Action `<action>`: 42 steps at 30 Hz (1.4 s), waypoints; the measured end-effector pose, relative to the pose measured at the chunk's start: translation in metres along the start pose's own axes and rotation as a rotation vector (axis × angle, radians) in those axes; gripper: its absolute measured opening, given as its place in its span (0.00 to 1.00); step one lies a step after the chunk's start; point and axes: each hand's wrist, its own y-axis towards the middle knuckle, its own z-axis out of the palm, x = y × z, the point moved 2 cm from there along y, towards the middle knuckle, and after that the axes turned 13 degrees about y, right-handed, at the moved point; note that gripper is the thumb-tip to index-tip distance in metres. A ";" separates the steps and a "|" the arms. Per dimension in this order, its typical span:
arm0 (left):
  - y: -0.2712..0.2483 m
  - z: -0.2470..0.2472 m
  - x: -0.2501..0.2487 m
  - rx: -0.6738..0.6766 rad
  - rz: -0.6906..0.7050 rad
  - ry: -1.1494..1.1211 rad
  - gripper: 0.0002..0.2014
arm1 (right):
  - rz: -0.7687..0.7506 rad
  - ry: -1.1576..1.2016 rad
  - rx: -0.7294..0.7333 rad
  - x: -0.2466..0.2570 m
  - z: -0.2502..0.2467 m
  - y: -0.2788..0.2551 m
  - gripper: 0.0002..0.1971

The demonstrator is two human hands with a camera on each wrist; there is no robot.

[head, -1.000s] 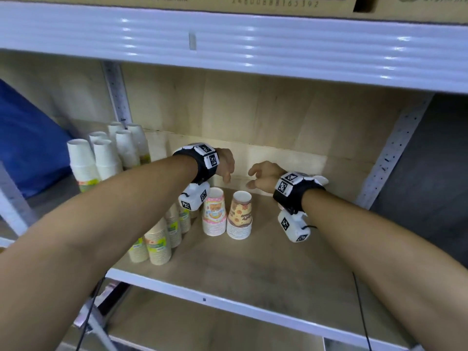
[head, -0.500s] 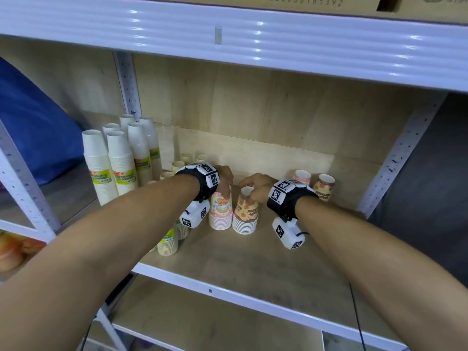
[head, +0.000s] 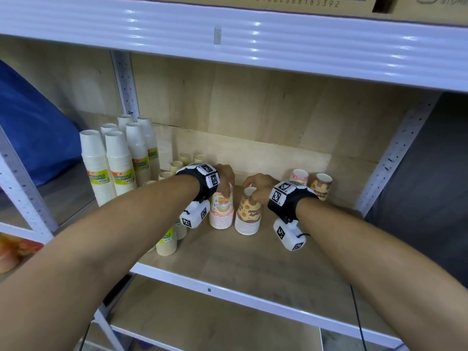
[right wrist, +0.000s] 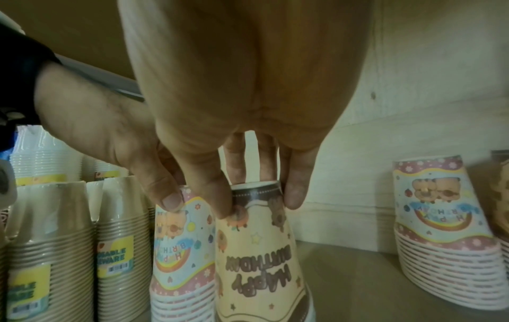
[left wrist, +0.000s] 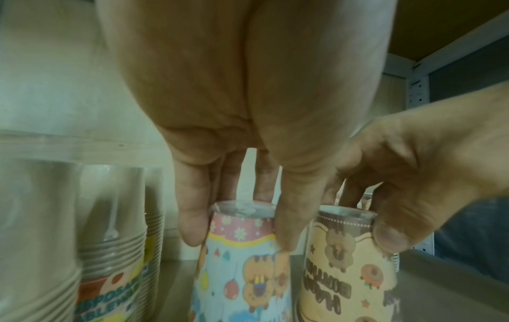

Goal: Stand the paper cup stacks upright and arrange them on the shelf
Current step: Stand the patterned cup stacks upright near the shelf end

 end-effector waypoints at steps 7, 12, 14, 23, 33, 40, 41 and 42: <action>0.008 -0.018 -0.029 -0.035 0.075 -0.014 0.26 | 0.053 -0.016 -0.076 -0.019 -0.023 -0.011 0.27; 0.021 -0.025 -0.059 -0.049 0.126 0.012 0.26 | 0.113 -0.047 -0.138 -0.043 -0.044 -0.020 0.25; 0.027 -0.025 -0.071 -0.061 0.151 0.021 0.25 | 0.135 -0.066 -0.174 -0.055 -0.053 -0.024 0.24; 0.049 -0.028 -0.125 -0.084 0.237 0.023 0.27 | 0.224 0.007 -0.223 -0.106 -0.083 -0.036 0.26; 0.081 -0.027 -0.173 -0.112 0.309 0.060 0.26 | 0.259 0.024 -0.294 -0.147 -0.098 -0.037 0.20; 0.103 -0.021 -0.187 -0.113 0.289 0.041 0.30 | 0.212 0.015 -0.297 -0.157 -0.103 -0.032 0.15; 0.105 -0.020 -0.188 -0.109 0.297 0.045 0.29 | 0.211 0.016 -0.295 -0.159 -0.103 -0.030 0.15; 0.106 -0.019 -0.189 -0.103 0.304 0.050 0.28 | 0.201 0.023 -0.298 -0.161 -0.102 -0.029 0.14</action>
